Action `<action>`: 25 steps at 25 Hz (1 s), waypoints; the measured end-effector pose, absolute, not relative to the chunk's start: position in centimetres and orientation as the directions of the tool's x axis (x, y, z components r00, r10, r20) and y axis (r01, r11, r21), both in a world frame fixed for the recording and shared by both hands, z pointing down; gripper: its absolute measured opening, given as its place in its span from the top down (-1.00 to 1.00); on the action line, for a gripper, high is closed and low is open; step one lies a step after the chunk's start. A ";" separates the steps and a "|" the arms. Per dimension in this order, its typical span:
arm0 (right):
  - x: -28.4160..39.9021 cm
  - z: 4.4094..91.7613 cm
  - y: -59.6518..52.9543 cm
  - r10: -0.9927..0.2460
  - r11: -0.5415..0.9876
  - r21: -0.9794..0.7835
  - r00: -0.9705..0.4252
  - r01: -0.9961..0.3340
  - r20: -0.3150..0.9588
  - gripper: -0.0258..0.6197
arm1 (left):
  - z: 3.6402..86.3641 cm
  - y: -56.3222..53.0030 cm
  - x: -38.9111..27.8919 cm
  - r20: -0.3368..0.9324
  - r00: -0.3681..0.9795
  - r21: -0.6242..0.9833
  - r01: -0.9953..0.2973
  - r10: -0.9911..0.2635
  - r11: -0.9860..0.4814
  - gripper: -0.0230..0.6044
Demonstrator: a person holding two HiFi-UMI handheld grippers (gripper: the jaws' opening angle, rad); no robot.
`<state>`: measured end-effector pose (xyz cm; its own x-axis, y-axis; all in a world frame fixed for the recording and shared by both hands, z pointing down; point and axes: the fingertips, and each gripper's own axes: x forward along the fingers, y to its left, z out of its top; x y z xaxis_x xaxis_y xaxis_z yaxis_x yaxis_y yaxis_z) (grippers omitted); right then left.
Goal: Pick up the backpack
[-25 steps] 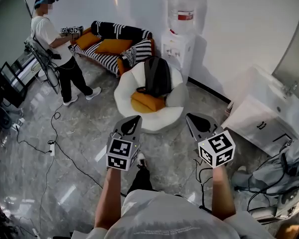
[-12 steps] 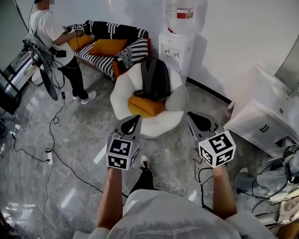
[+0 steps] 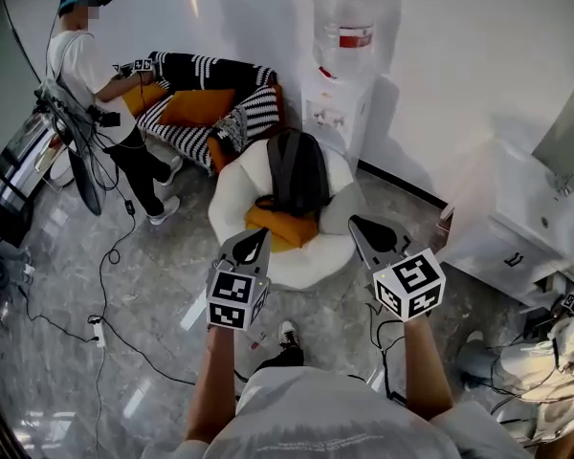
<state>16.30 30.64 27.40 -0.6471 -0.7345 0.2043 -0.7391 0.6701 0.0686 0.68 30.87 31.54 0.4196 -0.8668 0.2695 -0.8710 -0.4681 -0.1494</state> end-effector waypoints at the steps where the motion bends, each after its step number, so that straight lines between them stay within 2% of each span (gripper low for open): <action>1: 16.0 27.2 29.8 -0.738 0.666 0.066 -0.644 -0.743 0.199 0.92 | 31.4 30.0 0.4 0.269 0.423 -0.150 -0.869 -0.865 -0.471 0.86; 7: 14.0 26.4 25.2 -0.758 0.642 0.053 -0.623 -0.765 0.194 0.92 | 31.1 25.4 -1.6 0.270 0.438 -0.127 -0.866 -0.857 -0.483 0.86; 25: 8.9 30.1 16.7 -0.731 0.643 0.009 -0.611 -0.766 0.303 0.92 | 34.2 16.1 -7.6 0.308 0.442 -0.063 -0.874 -0.843 -0.481 0.86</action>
<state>8.89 16.73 30.09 -0.6108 -0.7315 0.3032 -0.7658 0.6430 0.0087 -7.63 16.08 34.24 0.4417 -0.8426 0.3079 -0.8742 -0.4814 -0.0633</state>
